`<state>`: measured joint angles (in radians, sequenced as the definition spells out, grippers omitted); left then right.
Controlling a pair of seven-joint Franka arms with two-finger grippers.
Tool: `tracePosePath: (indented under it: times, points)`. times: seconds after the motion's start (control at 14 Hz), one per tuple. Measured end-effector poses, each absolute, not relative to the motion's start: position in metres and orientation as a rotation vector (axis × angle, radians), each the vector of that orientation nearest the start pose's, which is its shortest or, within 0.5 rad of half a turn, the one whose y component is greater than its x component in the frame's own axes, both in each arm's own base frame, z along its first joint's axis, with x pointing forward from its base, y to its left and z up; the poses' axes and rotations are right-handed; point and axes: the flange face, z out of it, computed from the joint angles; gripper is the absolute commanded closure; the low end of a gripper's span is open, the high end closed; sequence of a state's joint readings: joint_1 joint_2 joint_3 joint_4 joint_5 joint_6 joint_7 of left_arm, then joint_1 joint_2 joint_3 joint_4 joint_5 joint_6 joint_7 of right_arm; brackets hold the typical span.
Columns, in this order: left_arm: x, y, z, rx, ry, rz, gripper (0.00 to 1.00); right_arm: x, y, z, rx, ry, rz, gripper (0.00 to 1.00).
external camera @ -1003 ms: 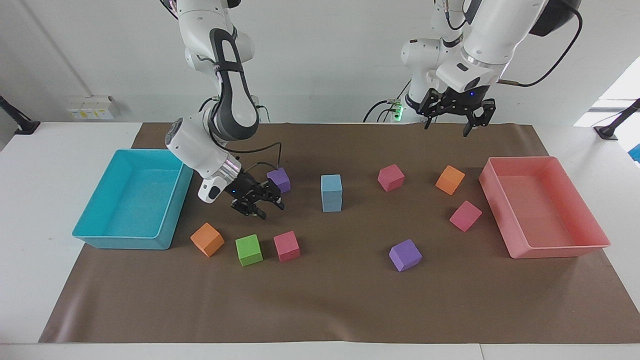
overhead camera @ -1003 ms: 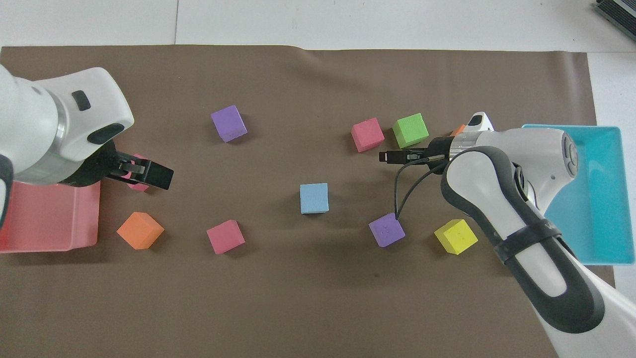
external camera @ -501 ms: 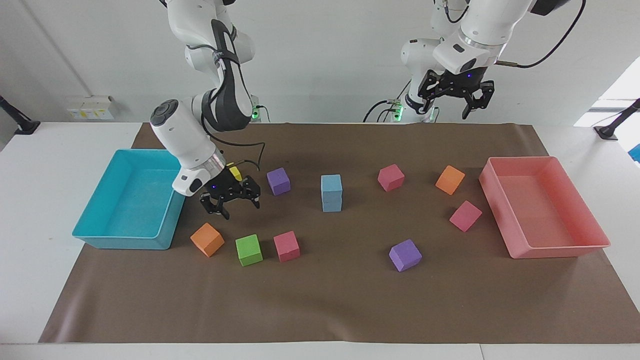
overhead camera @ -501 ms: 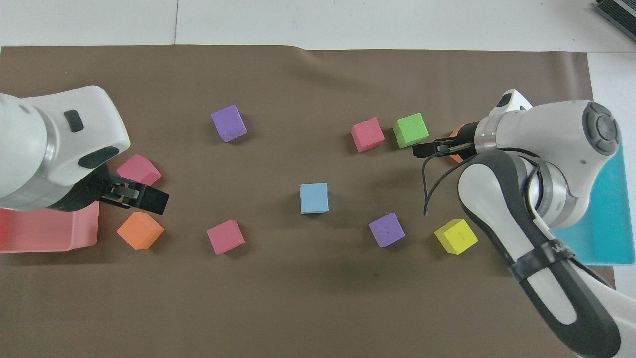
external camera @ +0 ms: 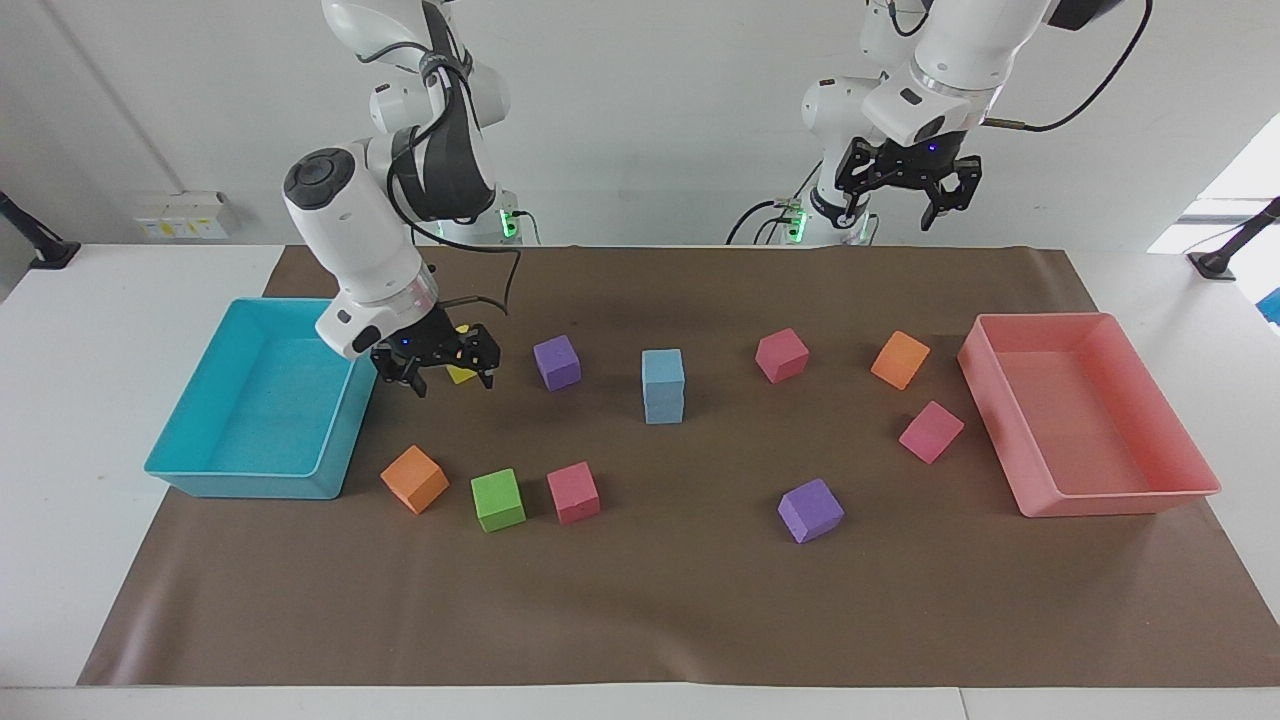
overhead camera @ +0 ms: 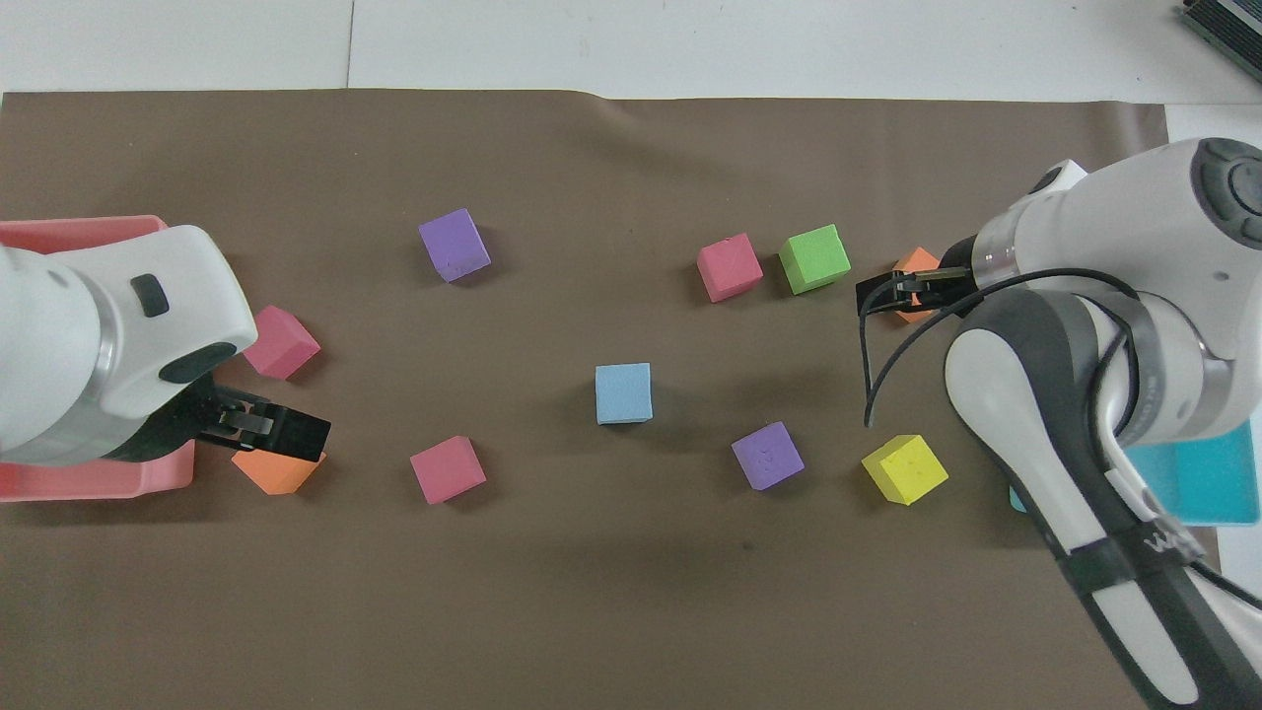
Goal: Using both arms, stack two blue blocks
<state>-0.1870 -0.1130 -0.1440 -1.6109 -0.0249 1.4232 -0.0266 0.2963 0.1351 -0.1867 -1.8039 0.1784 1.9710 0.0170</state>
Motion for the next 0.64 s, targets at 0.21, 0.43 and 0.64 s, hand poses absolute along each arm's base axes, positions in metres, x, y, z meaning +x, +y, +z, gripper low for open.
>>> tracePosePath:
  times: [0.21, 0.43, 0.64]
  points:
    - [0.478, -0.159, 0.654, -3.108, 0.439, 0.103, 0.0, 0.584, 0.049, 0.493, -3.032, -0.007, 0.034, 0.0]
    - [0.48, -0.157, 0.654, -3.112, 0.432, 0.085, 0.0, 0.57, 0.016, 0.511, -3.052, 0.05, 0.09, 0.0]
    - [0.481, -0.157, 0.655, -3.114, 0.431, 0.069, 0.0, 0.558, -0.011, 0.519, -3.077, 0.091, 0.151, 0.0]
